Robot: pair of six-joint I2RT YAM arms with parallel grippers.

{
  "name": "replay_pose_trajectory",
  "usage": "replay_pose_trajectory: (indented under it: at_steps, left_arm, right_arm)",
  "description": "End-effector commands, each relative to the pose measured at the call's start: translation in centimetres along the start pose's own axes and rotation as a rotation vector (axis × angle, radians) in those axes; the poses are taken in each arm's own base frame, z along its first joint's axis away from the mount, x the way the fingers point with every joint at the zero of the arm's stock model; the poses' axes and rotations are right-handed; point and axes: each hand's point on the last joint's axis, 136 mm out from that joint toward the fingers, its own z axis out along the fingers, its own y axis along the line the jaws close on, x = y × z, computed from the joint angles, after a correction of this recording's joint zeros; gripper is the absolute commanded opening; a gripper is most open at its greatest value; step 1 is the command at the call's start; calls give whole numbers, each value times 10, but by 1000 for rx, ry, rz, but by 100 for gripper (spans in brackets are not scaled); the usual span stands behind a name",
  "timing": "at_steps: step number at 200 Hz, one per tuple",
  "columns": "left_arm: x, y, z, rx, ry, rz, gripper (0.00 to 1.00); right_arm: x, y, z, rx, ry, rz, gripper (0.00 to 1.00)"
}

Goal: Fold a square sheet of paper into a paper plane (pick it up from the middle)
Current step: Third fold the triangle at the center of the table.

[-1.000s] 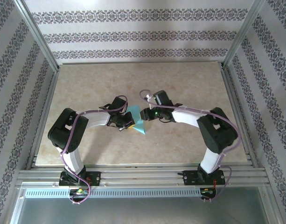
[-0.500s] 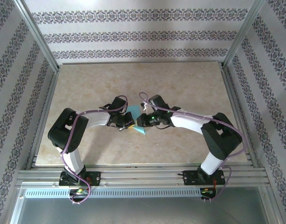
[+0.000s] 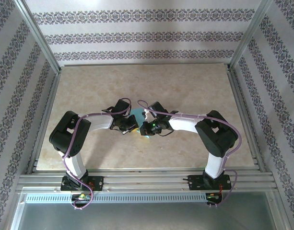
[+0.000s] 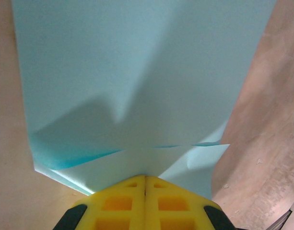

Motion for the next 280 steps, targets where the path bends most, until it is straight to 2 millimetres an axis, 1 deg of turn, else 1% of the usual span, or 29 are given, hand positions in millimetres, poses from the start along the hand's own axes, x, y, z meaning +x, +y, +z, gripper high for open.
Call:
replay_pose_trajectory:
  at_steps: [1,28,91,115,130,154,199,250,280]
  left_arm:
    - [6,28,8,-112,6,-6,1]
    - [7,30,9,-115,9,-7,1]
    - [7,29,8,-116,6,-6,1]
    - [7,32,8,-127,6,-7,1]
    - [7,33,8,-134,8,-5,1]
    - [7,34,8,-139,9,0,1]
    - [8,36,10,-147,14,5,1]
    - [6,32,9,-140,12,10,1]
    - [3,25,7,-124,7,22,1]
  right_arm:
    - [-1,-8,5,28,14,11,10]
    - [4,-15,9,40,32,21,10]
    - [6,-22,10,58,41,14,10]
    - [4,-24,5,80,34,-2,10]
    - [2,-22,1,89,31,-25,10]
    - [5,-25,-5,102,32,-42,11]
    - [6,-23,-13,65,34,-54,11]
    - [17,-32,-8,62,77,-49,11]
    - [21,-40,-4,83,92,-38,11]
